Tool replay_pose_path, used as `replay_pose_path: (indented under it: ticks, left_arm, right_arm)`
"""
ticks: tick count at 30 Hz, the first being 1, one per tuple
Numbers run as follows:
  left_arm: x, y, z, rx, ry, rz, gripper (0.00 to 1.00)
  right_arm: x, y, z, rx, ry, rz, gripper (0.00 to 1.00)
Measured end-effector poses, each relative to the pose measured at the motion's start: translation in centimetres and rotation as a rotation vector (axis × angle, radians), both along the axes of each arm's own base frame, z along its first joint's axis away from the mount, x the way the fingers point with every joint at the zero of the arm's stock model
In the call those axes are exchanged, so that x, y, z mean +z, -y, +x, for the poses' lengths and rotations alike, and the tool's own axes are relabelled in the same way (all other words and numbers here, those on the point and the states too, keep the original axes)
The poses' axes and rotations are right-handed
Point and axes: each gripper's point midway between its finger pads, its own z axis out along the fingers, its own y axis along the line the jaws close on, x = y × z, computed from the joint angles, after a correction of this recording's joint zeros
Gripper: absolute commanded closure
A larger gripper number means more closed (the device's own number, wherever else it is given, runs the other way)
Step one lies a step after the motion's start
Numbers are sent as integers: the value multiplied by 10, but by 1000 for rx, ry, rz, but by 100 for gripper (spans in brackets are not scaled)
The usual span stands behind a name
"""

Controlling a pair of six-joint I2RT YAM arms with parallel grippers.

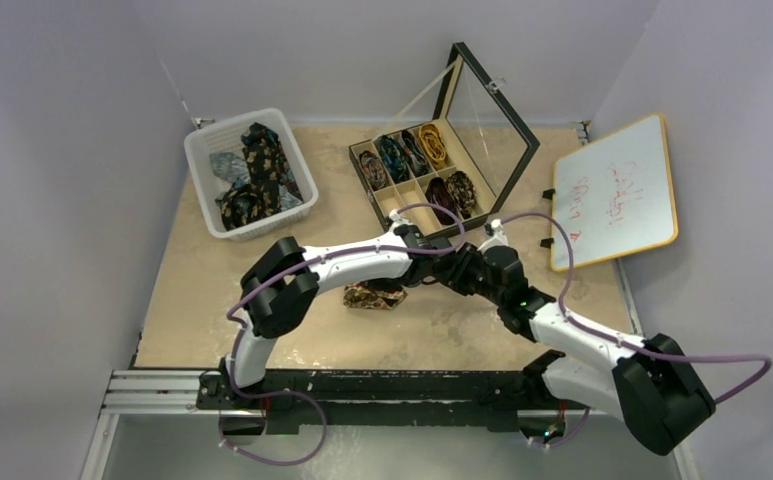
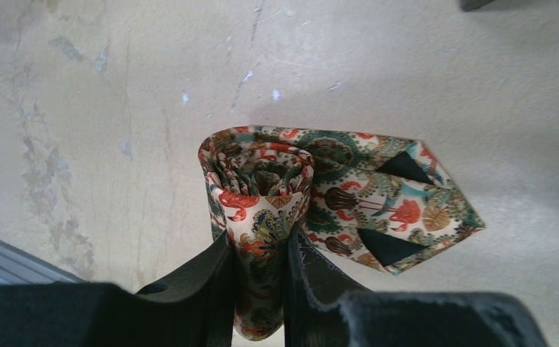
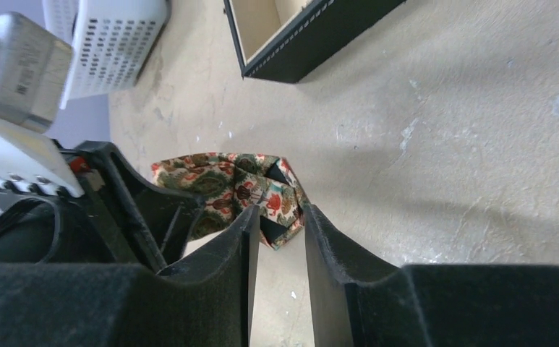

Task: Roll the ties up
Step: Roll the tie at the center of the board.

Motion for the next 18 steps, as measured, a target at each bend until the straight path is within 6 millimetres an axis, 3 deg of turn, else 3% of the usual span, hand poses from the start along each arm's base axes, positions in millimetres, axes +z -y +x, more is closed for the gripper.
replay_pose_path:
  ticks: [6,9,18]
  left_arm:
    - [-3,23,5,-63,-23,-36,56]
    - [-6,32,4,-95,-47,-67,49]
    - [-20,76,-5,-263,-160,-269,46]
  right_arm:
    - [22,12,7,-63,63,25,57]
    - [23,16,8,-78,66,19,54]
    - [10,29,8,-103,36,-45,45]
